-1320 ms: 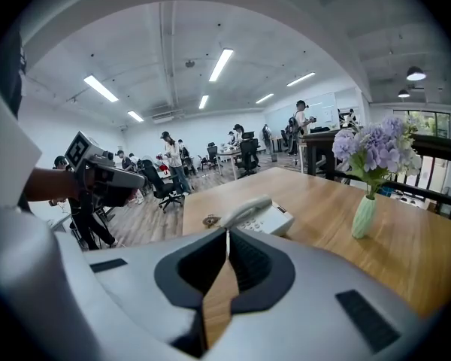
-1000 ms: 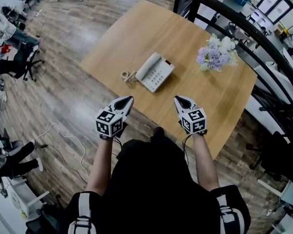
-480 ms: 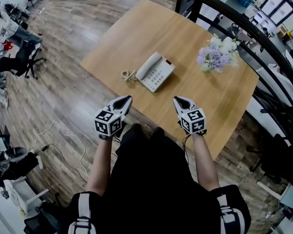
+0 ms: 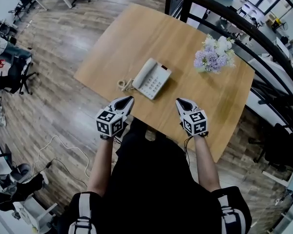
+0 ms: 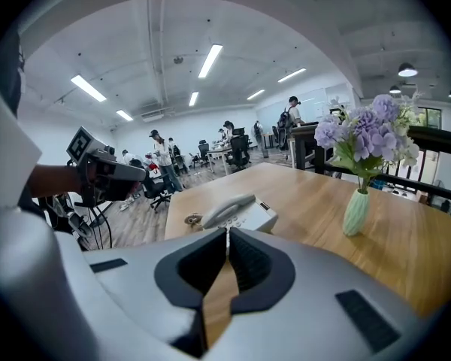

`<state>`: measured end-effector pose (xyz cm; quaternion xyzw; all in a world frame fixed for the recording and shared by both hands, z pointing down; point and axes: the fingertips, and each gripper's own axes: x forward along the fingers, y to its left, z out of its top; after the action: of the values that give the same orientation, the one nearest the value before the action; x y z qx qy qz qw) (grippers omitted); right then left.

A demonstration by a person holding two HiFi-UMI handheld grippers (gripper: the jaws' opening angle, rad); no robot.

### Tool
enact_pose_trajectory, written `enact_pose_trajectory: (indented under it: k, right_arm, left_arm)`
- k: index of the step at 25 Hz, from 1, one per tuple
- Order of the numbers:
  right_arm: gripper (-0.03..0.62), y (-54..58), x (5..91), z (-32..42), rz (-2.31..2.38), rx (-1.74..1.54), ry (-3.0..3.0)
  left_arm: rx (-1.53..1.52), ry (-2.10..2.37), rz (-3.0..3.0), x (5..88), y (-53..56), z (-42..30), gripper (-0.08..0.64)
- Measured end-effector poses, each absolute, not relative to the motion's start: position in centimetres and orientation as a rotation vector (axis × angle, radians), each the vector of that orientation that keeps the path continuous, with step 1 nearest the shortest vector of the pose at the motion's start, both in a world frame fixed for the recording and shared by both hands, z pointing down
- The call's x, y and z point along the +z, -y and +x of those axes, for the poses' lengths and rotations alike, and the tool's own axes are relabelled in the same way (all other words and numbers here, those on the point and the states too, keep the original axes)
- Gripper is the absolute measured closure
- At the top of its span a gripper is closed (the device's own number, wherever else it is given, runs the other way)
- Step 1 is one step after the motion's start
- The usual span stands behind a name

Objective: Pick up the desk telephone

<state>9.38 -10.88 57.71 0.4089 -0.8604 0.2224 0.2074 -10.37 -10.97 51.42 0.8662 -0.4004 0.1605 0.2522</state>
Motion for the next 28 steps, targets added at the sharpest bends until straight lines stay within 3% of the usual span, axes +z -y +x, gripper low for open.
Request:
enact_pose_trajectory:
  k: [10, 25, 28]
  right_arm:
    - [0.565, 15.9, 59.6, 7.7, 1.258, 0.649, 2.268]
    - [0.565, 19.0, 62.6, 5.7, 1.4, 0.763, 2.081]
    - [0.565, 19.3, 63.2, 5.6, 1.453, 0.8, 2.058]
  left_arm:
    - [0.504, 0.942, 2.379, 53.9, 18.8, -13.5, 0.537]
    - [0.628, 0.572, 2.45, 58.1, 26.9, -10.7, 0.534]
    - [0.661, 0.485, 2.453, 59.0, 27.6, -10.0, 0.479]
